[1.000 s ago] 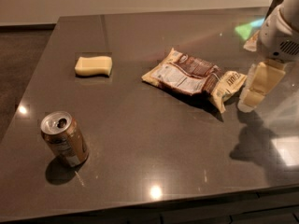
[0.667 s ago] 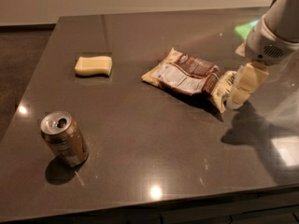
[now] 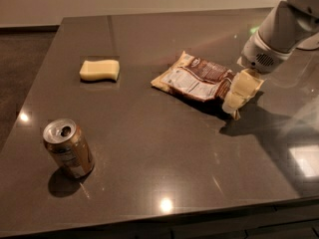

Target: Pick brown chip bag

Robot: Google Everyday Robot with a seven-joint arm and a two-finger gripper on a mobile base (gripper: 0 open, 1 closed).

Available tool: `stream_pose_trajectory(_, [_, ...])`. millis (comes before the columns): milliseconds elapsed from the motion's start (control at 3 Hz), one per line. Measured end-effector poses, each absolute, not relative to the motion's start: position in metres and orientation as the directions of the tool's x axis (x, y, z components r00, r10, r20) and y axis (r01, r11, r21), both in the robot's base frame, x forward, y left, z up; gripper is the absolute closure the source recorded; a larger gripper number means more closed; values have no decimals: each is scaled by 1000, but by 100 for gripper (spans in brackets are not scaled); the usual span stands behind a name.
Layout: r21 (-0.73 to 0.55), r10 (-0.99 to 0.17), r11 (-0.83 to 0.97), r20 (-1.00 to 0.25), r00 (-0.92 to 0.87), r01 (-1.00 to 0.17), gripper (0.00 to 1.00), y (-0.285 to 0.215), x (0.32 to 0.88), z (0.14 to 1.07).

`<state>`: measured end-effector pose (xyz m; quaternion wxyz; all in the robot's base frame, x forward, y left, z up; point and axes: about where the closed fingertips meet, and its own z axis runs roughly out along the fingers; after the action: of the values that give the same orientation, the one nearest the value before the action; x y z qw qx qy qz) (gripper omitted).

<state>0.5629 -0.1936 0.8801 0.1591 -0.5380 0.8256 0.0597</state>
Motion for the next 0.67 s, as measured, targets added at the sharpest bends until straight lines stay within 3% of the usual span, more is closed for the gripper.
stream_pose_trajectory(667, [-47, -856, 437, -327, -400, -898, 0, -182, 574, 861])
